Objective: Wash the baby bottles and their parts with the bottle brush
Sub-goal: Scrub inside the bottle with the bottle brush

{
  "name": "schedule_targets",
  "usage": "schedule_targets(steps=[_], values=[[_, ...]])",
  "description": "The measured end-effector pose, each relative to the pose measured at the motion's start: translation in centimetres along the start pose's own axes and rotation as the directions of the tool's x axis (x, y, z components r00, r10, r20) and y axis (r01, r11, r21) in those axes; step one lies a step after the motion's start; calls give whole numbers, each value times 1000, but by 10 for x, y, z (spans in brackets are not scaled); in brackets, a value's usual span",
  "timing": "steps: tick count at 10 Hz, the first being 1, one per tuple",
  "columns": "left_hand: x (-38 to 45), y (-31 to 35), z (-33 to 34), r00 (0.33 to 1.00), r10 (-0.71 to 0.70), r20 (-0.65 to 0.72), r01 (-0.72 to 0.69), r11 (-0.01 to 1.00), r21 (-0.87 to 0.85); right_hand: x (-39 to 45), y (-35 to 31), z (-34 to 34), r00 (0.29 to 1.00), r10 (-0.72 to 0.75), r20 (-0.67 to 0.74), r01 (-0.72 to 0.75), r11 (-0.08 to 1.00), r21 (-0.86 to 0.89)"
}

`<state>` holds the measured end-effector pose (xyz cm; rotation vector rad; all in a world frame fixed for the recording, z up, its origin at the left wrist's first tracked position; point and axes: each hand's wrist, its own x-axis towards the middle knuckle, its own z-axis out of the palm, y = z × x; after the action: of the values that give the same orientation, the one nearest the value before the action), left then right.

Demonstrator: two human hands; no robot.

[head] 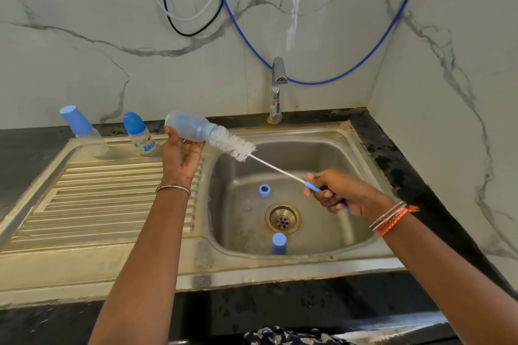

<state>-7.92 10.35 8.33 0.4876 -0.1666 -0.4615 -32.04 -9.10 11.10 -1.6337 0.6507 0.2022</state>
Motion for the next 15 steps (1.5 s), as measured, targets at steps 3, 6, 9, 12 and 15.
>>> schedule_targets(steps=[3,6,9,12,15], values=[[1,3,-4,992,98,-77,-98,995,10,-6,11,5,694,-616,-373,2,520,-854],[0,0,-12,995,33,-99,-37,999,-40,-10,-9,-5,996,85,33,-86,996,23],[5,-2,-20,989,40,-141,-44,999,-26,-3,7,4,214,-958,-190,23,199,-980],[-3,5,-10,997,-6,-83,7,1000,13,-2,1,-10,975,-1,223,3,1000,-7],[-1,10,-2,967,-105,-234,143,978,154,-2,11,-8,431,-838,-335,155,435,-887]])
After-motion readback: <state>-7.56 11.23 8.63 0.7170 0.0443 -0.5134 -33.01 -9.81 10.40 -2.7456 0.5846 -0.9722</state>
